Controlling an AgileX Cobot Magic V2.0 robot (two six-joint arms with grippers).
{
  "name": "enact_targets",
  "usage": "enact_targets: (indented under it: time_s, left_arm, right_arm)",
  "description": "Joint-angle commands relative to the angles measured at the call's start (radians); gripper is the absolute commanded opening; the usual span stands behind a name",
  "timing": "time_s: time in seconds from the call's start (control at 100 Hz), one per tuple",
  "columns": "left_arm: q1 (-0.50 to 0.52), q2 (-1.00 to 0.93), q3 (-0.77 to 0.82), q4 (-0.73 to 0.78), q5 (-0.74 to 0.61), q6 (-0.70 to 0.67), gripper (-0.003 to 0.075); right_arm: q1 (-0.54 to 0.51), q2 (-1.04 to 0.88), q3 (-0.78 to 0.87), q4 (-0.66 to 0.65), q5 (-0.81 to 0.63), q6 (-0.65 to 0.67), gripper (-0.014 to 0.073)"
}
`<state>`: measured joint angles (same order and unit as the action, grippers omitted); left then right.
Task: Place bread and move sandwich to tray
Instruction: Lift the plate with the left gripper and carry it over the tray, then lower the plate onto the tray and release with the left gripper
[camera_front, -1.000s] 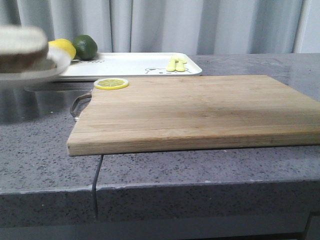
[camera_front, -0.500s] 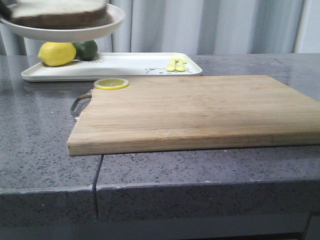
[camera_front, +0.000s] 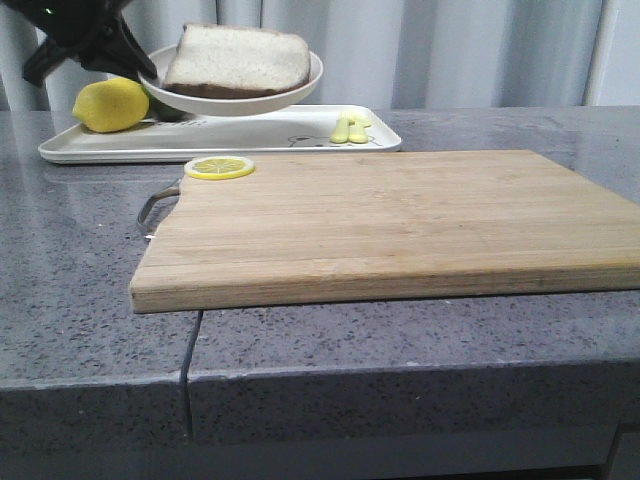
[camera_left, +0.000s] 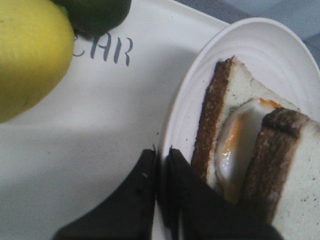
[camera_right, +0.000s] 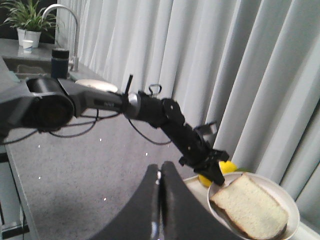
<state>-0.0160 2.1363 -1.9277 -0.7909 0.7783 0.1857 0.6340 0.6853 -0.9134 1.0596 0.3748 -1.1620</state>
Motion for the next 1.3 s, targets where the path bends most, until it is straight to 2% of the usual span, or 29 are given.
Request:
enact_targets:
  time_s: [0.0, 0.25, 0.6, 0.67, 0.82, 0.88, 1.06, 1.11, 1.24, 1.29]
  left_arm:
    - [-0.004, -0.019, -0.085, -0.078, -0.019, -0.027, -0.002]
    - [-0.006, 0.029, -0.096, -0.069, -0.04, -0.029, -0.002]
    - [-0.006, 0.035, -0.096, 0.016, -0.04, -0.029, -0.0014]
    - [-0.006, 0.035, -0.096, 0.016, -0.033, -0.029, 0.0033]
    - [-0.006, 0.035, -0.096, 0.01, -0.017, -0.029, 0.0227]
    - [-0.006, 0.033, -0.096, 0.004, -0.005, -0.029, 0.0256]
    - [0.003, -0.006, -0.097, 0.006, 0.036, -0.029, 0.0202]
    - [0.005, -0.025, -0.097, 0.011, 0.056, -0.016, 0.016]
    - [0.014, -0.07, -0.097, 0.021, 0.146, -0.014, -0.0018]
    - [0.014, -0.087, -0.097, 0.023, 0.176, -0.011, -0.0019]
  right_arm:
    - [-0.005, -0.048, -0.018, 0.032, -0.065, -0.012, -0.006]
    - [-0.005, -0.079, -0.018, 0.033, -0.078, -0.012, -0.006]
    - [-0.005, -0.079, -0.018, 0.033, -0.075, -0.012, -0.006]
    - [-0.005, -0.079, -0.018, 0.033, -0.073, -0.012, -0.006]
    - [-0.005, -0.079, -0.018, 0.035, -0.066, -0.012, -0.006]
    - [-0.005, -0.079, -0.018, 0.035, -0.062, -0.012, -0.006]
    - [-0.005, -0.082, -0.018, 0.028, -0.026, -0.012, -0.006]
    - [-0.005, -0.082, -0.018, 0.01, -0.017, -0.012, -0.006]
    - [-0.005, -0.085, -0.011, -0.051, -0.019, -0.012, -0.006]
    - [-0.005, -0.091, -0.004, -0.064, -0.028, -0.012, -0.006]
